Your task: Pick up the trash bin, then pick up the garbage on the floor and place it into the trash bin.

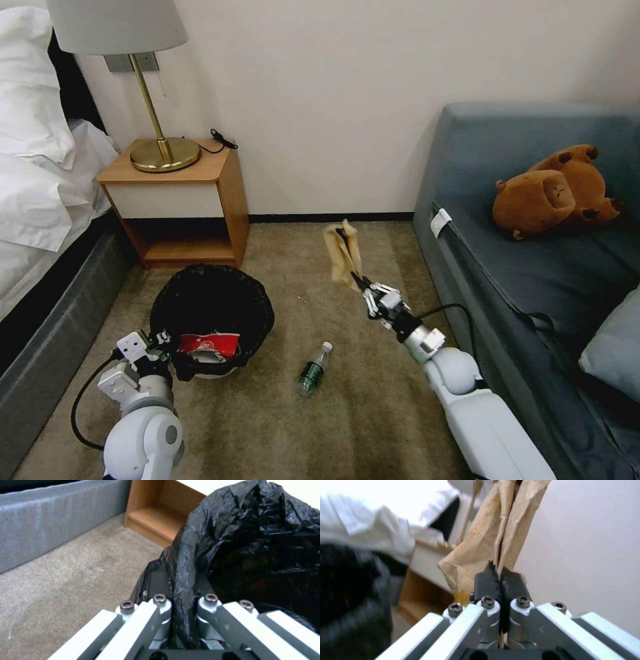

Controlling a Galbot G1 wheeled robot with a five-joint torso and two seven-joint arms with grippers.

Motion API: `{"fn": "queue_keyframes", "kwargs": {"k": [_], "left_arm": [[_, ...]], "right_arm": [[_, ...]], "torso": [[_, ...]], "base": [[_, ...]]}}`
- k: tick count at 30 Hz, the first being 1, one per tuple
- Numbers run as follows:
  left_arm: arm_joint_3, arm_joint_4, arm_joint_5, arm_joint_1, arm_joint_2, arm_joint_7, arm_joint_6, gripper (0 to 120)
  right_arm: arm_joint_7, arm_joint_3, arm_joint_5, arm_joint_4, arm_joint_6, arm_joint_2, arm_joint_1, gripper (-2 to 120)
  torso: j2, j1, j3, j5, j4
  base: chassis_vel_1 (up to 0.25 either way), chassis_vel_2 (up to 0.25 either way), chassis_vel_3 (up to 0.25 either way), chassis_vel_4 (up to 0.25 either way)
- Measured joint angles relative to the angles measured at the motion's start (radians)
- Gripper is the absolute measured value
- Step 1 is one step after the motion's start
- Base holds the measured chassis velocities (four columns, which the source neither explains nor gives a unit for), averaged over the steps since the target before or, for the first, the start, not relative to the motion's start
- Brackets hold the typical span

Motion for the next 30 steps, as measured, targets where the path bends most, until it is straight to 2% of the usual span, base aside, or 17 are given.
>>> {"fn": "queue_keyframes", "kwargs": {"k": [5,9,21,30], "left_arm": [[0.003,-0.004,0.002,0.004,-0.001,0.000,0.000,4],[0.005,-0.004,0.004,0.006,-0.002,0.000,0.000,4],[0.014,-0.014,0.019,0.009,-0.016,0.001,-0.001,4],[0.014,-0.015,0.024,0.007,-0.017,0.000,0.002,4]], "right_arm": [[0.053,-0.102,0.012,0.126,-0.073,0.000,0.028,0],[0.054,-0.146,0.014,0.135,-0.086,-0.007,0.056,0],[0.037,-0.348,0.008,0.030,-0.089,0.025,0.180,0],[0.019,-0.417,-0.016,-0.047,-0.071,0.057,0.201,0]], "torso": [[0.000,0.000,0.000,-0.0001,0.0000],[0.000,0.000,0.000,0.0000,-0.0001],[0.000,0.000,0.000,0.0000,0.0000],[0.000,0.000,0.000,0.0000,0.0000]], "base": [[0.000,0.000,0.000,0.000],[0.000,0.000,0.000,0.000],[0.000,0.000,0.000,0.000],[0.000,0.000,0.000,0.000]]}}
